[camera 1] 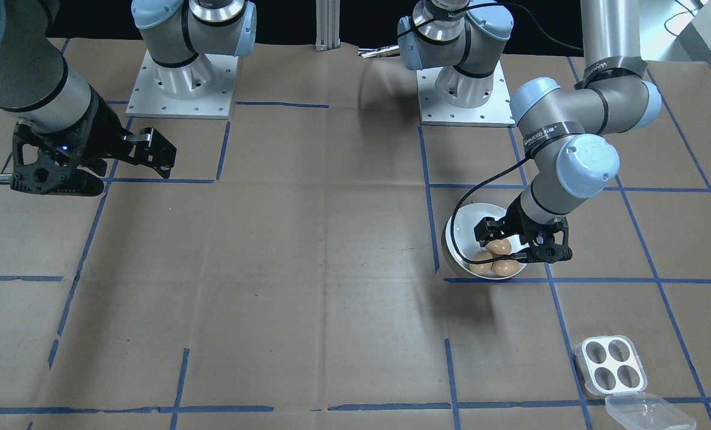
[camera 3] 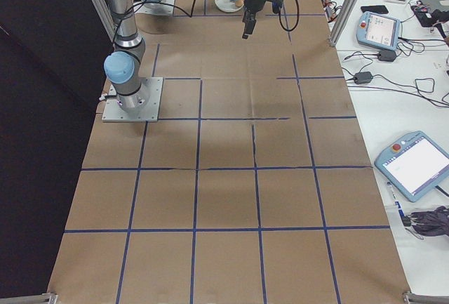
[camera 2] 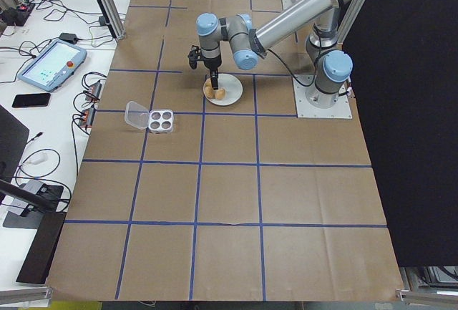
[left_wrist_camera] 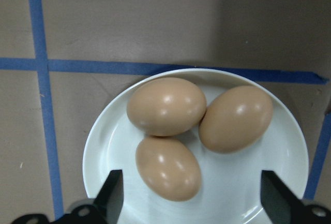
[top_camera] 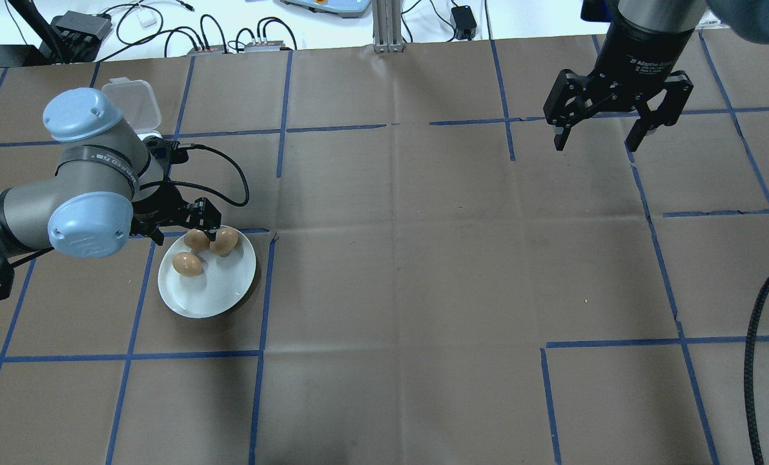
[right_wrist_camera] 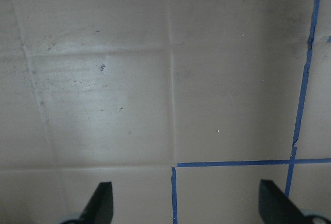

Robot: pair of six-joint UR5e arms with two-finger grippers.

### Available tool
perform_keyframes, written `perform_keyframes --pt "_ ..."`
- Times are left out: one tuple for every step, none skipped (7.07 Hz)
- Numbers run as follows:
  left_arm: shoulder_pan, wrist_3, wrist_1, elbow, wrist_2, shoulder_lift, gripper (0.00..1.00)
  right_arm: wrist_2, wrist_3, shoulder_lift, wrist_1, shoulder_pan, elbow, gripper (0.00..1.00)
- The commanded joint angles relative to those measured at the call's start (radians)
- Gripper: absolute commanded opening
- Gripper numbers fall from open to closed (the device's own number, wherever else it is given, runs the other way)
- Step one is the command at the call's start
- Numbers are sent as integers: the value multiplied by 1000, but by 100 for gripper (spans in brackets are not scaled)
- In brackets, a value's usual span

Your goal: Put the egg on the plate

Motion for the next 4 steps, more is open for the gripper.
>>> perform_keyframes --pt "-8 -34 -219 98 6 98 100 0 0 0 0 0 0 100" --pt "-20 -85 -293 140 -2 136 100 0 0 0 0 0 2 100" --pt "-31 -131 -314 146 -10 168 100 0 0 0 0 0 2 100" --pt "-69 -144 -332 148 -8 202 100 0 0 0 0 0 0 100"
